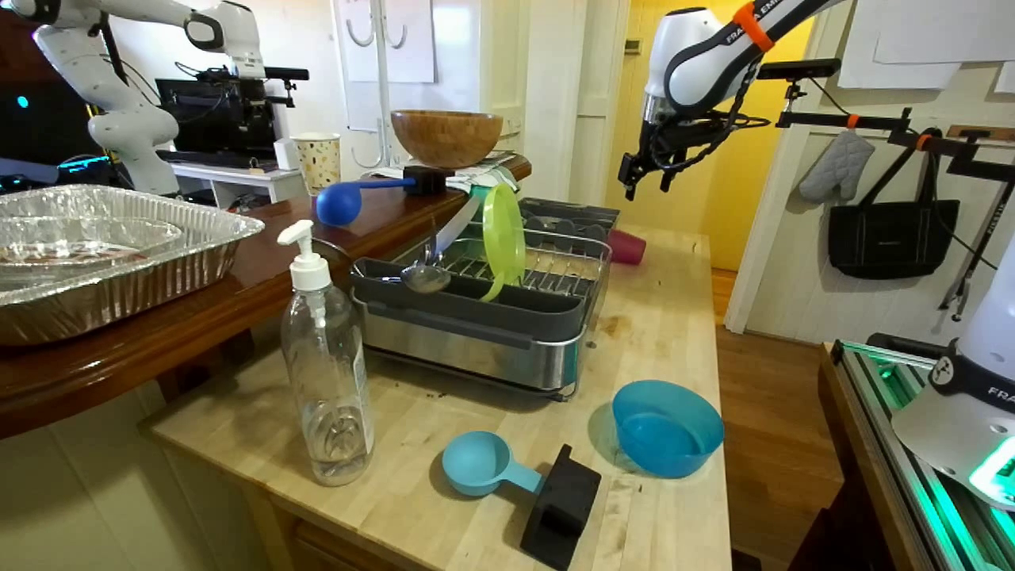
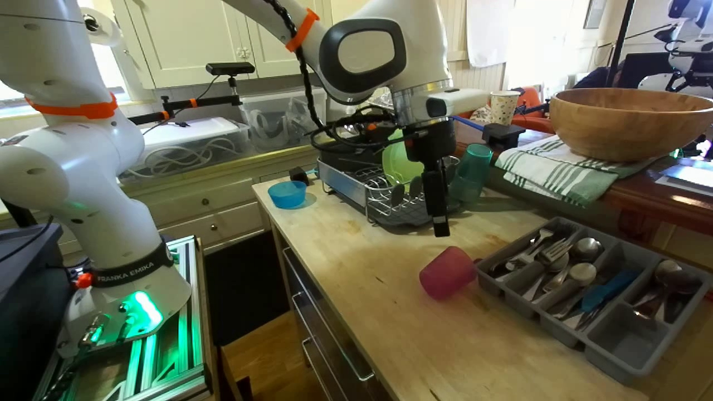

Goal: Pick up the cup and make it stand upright then put the purple spoon back into it

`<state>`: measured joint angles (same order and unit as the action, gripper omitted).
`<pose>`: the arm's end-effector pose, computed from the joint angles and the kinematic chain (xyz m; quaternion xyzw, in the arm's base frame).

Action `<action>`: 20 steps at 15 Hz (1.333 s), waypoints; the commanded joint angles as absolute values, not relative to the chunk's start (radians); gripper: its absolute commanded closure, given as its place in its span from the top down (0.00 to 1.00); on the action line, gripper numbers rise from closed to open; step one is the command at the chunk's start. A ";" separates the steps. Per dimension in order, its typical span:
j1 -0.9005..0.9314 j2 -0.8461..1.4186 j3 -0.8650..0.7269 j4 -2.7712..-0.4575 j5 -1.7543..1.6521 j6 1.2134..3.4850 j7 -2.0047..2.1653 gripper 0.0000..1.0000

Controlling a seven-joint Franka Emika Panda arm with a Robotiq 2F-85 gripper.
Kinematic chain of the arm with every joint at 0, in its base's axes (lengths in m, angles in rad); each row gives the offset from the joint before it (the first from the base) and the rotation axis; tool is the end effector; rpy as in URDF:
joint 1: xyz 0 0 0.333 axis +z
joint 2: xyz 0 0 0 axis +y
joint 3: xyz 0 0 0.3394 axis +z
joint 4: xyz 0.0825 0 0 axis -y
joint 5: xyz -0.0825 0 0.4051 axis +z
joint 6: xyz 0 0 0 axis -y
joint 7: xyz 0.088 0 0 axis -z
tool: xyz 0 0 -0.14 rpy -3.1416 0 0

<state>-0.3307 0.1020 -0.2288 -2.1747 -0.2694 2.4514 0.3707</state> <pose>0.4974 -0.3172 0.3419 0.9247 -0.3553 0.0764 0.1134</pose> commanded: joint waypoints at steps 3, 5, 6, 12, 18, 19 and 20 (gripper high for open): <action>-0.269 0.266 -0.281 -2.021 -0.288 2.345 0.423 1.00; -0.253 0.311 -0.293 -1.974 -0.284 2.289 0.431 1.00; -0.245 0.329 -0.298 -1.953 -0.285 2.263 0.440 1.00; -0.218 0.408 -0.315 -1.855 -0.268 2.164 0.491 1.00; -0.216 0.441 -0.312 -1.838 -0.230 2.208 0.532 1.00; -0.213 0.445 -0.314 -1.839 -0.233 2.217 0.543 1.00; -0.212 0.447 -0.313 -1.839 -0.228 2.218 0.546 1.00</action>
<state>-0.2283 0.4182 -0.2988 -1.8577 -0.2548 2.2037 0.5211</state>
